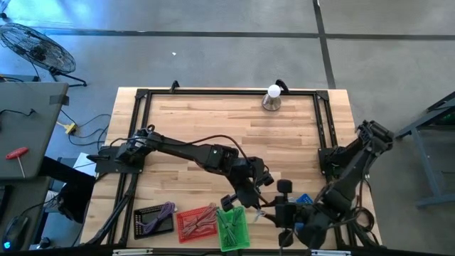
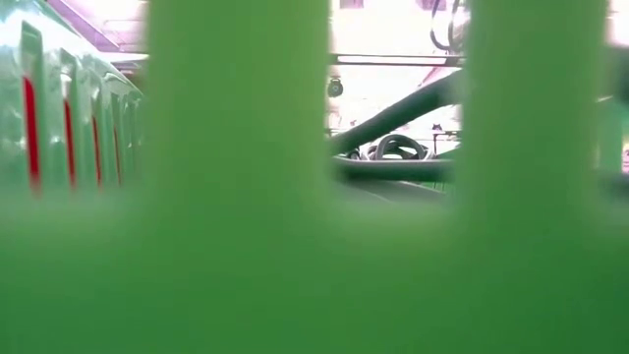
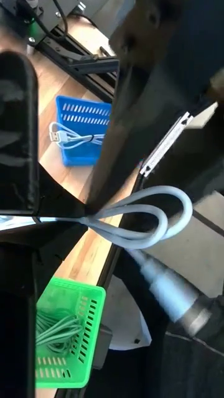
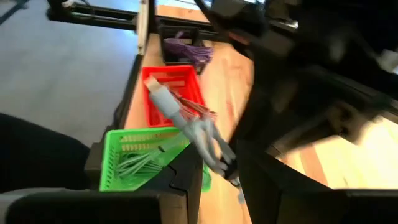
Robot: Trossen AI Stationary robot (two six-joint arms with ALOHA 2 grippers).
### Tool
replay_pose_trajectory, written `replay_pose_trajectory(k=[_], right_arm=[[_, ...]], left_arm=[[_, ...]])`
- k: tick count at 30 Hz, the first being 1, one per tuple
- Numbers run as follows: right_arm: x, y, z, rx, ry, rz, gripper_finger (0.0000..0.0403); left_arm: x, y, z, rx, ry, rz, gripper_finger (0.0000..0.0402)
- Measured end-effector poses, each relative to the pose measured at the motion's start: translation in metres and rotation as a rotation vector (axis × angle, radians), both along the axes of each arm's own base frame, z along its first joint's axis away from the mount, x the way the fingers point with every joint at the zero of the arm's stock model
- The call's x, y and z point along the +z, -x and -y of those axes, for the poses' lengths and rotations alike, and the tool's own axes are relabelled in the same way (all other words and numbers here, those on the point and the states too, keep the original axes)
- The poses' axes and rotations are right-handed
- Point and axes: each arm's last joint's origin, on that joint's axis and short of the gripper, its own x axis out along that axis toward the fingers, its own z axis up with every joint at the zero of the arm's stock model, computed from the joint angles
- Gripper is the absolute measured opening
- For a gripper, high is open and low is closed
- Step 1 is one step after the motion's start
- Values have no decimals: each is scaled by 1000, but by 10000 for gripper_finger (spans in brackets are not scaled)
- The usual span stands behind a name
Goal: Pick & Place USB Port
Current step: Put the blue USB charger into the blue bin
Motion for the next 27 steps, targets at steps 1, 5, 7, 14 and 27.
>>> replay_pose_trajectory(k=[1, 5, 7, 14, 27], right_arm=[[0, -3, 0, 11, -2, 2, 90], [-1, -5, 0, 15, 7, 4, 88], [-1, -6, 0, 14, 9, 4, 76], [-2, -7, 2, 25, 6, -12, 13], [1, 17, -11, -22, 0, 42, 3]], left_arm=[[0, 0, 0, 0, -1, -5, 0], [-3, 2, 0, 3, -6, -33, 1], [-2, 2, -1, 18, 3, -42, 4], [-4, 2, -1, 77, 28, -90, 23], [-9, 3, -7, 314, 43, -220, 109]])
